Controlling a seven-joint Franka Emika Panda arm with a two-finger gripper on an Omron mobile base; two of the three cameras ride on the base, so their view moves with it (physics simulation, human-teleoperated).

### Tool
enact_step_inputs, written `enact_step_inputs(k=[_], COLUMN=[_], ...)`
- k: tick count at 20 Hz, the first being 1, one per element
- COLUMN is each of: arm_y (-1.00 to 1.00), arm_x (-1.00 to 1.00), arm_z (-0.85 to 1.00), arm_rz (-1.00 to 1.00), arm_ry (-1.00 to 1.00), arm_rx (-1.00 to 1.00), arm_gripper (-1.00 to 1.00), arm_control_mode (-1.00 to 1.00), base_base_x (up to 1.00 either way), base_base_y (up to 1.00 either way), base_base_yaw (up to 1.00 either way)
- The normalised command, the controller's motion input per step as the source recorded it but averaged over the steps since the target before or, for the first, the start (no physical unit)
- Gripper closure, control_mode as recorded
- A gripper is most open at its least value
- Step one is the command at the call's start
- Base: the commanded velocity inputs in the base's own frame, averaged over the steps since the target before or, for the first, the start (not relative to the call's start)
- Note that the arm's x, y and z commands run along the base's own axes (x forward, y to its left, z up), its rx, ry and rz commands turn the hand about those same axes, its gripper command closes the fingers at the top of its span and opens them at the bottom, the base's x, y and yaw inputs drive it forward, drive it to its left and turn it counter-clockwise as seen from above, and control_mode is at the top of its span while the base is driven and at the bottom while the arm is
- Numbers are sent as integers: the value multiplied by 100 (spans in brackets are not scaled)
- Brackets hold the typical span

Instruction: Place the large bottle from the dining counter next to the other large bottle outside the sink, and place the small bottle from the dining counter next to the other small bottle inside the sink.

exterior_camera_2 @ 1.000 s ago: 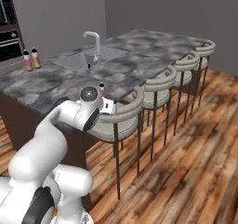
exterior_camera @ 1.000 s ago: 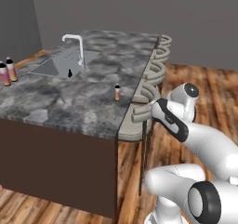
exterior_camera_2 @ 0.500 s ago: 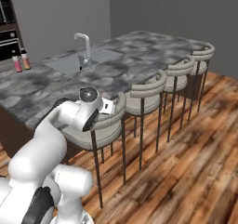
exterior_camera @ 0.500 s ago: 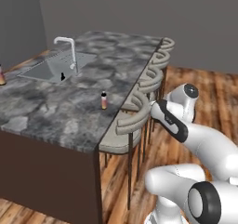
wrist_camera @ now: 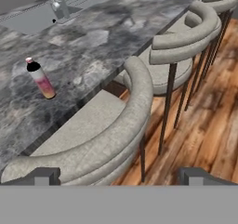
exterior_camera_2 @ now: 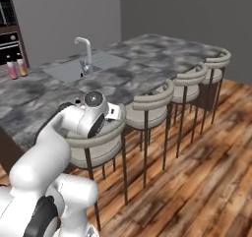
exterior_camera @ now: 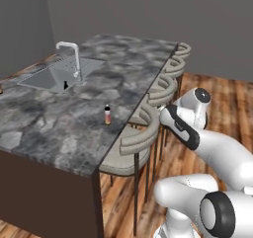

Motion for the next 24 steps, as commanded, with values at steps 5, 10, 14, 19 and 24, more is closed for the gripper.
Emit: enact_step_inputs(k=[5,10,14,19,24], arm_y=[0,0,0,0,0], arm_x=[0,0,0,0,0], arm_z=[0,0,0,0,0], arm_rz=[0,0,0,0,0], arm_ry=[0,0,0,0,0], arm_rx=[0,0,0,0,0], arm_gripper=[-100,-100,-100,-100,-100], arm_control_mode=[100,100,100,100,100], base_base_x=[21,31,9,0,0], base_base_y=[0,0,-6,-29,-37], base_base_yaw=[4,1,20,43,48])
